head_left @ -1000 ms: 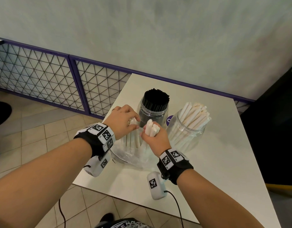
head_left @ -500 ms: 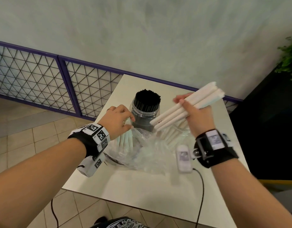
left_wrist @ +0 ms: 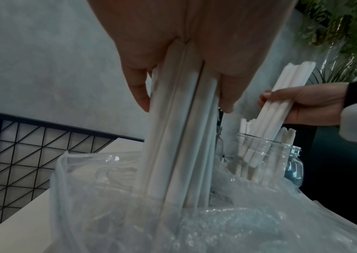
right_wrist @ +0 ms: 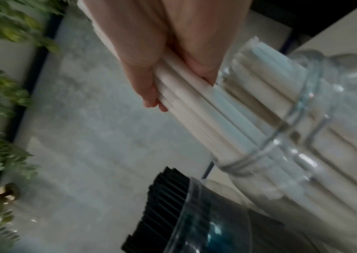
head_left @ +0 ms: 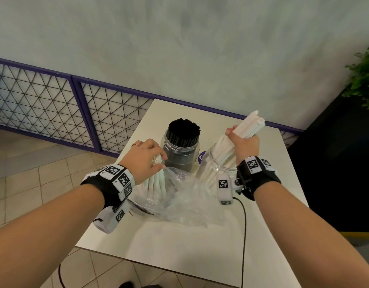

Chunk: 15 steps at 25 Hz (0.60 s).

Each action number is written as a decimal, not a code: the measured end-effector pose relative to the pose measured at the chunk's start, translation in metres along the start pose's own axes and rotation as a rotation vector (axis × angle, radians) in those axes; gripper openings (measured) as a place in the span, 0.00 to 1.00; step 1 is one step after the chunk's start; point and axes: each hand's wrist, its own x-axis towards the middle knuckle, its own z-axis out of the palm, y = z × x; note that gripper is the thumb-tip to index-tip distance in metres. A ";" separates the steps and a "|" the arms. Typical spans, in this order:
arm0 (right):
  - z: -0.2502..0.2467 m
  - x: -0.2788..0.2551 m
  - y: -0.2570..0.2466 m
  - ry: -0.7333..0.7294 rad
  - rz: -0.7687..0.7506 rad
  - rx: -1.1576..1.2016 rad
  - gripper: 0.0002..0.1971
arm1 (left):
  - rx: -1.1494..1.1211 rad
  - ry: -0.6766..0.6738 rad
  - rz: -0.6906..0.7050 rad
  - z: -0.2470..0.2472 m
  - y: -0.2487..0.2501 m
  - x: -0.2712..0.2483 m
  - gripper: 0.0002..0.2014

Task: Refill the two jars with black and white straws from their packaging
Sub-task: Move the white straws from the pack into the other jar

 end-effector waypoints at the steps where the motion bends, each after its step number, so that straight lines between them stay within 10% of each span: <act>1: 0.006 0.001 0.008 0.010 0.020 -0.009 0.12 | -0.003 -0.005 -0.008 0.000 -0.001 -0.001 0.13; 9: 0.022 0.003 0.035 -0.168 -0.372 -0.332 0.40 | 0.012 -0.009 -0.017 -0.001 -0.006 -0.001 0.11; 15: 0.013 0.018 0.036 -0.312 -0.491 -0.948 0.26 | -0.017 -0.001 -0.023 -0.002 -0.009 0.000 0.10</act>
